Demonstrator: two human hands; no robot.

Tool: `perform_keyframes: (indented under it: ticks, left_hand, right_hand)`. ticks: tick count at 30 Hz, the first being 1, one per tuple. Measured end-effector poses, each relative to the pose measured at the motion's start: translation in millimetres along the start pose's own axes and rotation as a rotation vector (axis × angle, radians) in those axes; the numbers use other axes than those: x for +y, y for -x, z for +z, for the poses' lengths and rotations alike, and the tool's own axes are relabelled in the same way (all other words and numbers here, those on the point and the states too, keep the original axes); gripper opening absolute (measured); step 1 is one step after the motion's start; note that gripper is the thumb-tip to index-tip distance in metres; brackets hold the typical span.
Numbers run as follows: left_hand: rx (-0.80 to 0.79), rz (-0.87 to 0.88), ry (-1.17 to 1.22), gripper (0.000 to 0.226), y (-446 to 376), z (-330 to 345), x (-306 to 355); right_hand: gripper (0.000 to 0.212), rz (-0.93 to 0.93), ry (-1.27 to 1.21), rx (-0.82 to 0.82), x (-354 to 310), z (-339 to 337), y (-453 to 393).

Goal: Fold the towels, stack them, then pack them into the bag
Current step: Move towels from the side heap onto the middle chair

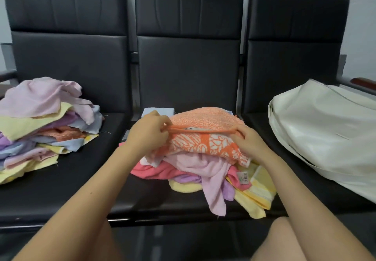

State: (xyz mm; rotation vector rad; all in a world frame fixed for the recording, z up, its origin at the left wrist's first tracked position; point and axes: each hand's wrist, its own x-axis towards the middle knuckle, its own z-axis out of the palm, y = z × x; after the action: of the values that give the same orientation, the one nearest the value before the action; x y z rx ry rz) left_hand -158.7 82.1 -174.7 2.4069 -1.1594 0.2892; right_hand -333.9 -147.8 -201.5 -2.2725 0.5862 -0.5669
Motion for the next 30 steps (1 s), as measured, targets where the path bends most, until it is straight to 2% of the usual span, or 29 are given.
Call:
perform_keyframes:
  ticks: [4, 7, 10, 11, 13, 16, 18, 19, 21, 23, 24, 27, 30]
  left_hand:
    - [0.016, -0.033, -0.190, 0.027, 5.0, 2.5, -5.0]
    - [0.043, 0.006, -0.340, 0.028, 7.7, 16.8, -2.5]
    - [0.211, 0.140, -0.298, 0.025, 4.4, 36.1, -5.3]
    - [0.292, 0.201, -0.266, 0.019, 2.1, 42.4, -7.4]
    - [0.325, 0.246, -0.202, 0.035, -2.1, 45.2, -11.2]
    - [0.202, 0.216, -0.161, 0.058, -12.0, 37.6, -18.8]
    - [0.134, 0.193, -0.116, 0.060, -18.6, 32.5, -29.0]
    - [0.114, 0.153, -0.007, 0.053, -20.0, 30.4, -32.4]
    - [0.074, -0.011, 0.356, 0.044, -22.7, 28.5, -36.6]
    - [0.006, -0.184, 0.659, 0.043, -24.9, 29.6, -35.3]
    - [-0.008, -0.248, 0.724, 0.042, -27.2, 31.4, -34.1]
    - [0.027, -0.395, 0.723, 0.041, -37.6, 36.2, -33.3]
    - [-0.038, -0.508, 0.699, 0.036, -44.7, 37.4, -36.8]
  right_hand:
    - [0.012, 0.082, -0.021, -0.009, 2.3, -3.5, 5.6]
    - [0.017, 0.144, -0.158, -0.073, 5.1, -11.1, 10.0]
    - [0.027, 0.220, -0.325, -0.136, 8.4, -17.5, 14.2]
    - [0.029, 0.235, -0.333, -0.109, 10.5, -18.6, 13.6]
    - [0.037, 0.255, -0.349, -0.006, 13.9, -18.7, 11.0]
    - [0.034, 0.317, -0.407, 0.142, 13.1, -17.4, 6.6]
    - [0.034, 0.345, -0.410, 0.229, 16.8, -14.9, 0.2]
    - [0.034, 0.351, -0.405, 0.265, 17.5, -13.8, -2.2]
    - [0.034, 0.379, -0.368, 0.301, 20.8, -9.7, -8.1]
    - [0.035, 0.425, -0.319, 0.254, 24.0, -5.3, -14.3]
    - [0.035, 0.454, -0.314, 0.208, 23.9, -3.2, -17.1]
    - [0.040, 0.518, -0.417, 0.106, 22.7, 1.9, -24.1]
    - [0.027, 0.541, -0.551, 0.041, 21.6, 0.7, -27.6]
